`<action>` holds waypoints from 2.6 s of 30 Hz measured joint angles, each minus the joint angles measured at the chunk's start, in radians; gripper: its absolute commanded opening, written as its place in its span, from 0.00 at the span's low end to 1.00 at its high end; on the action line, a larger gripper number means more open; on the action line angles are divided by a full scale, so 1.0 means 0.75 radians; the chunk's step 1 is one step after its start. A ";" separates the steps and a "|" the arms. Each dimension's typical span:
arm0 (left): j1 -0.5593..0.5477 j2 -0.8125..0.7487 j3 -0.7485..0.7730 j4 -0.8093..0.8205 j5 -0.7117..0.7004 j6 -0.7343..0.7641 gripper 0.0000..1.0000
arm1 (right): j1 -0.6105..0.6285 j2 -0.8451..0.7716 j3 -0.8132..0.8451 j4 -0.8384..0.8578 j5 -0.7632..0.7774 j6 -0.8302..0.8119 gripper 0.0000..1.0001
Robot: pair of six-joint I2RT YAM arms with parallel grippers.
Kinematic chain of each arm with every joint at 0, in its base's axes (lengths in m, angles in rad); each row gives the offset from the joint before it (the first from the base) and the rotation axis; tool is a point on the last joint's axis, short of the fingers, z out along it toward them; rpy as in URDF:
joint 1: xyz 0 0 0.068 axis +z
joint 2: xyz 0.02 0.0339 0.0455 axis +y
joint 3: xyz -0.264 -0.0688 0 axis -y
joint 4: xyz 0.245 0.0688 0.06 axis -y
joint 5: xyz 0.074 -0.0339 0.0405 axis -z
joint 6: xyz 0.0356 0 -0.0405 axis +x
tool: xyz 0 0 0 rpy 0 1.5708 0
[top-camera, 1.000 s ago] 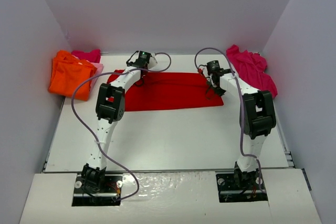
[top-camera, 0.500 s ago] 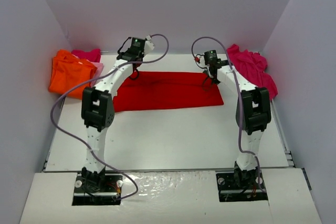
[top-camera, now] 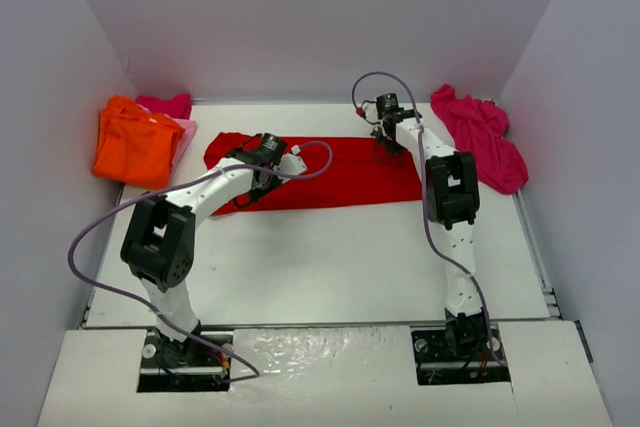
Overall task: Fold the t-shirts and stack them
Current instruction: Fold the other side of the tshirt into a rectangle, then rotate the tshirt 90 degrees
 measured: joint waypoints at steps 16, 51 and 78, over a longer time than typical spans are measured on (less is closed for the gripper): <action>0.012 0.216 0.047 -0.175 0.219 0.046 0.00 | -0.009 0.005 -0.003 0.008 -0.021 -0.046 0.00; 0.251 1.093 1.439 -0.580 0.052 -0.087 0.00 | 0.591 -0.457 -0.683 -0.393 -0.220 -0.127 0.00; 0.309 0.999 1.323 -0.397 0.050 -0.080 0.12 | 0.996 -0.798 -0.621 -0.570 -0.495 0.077 0.00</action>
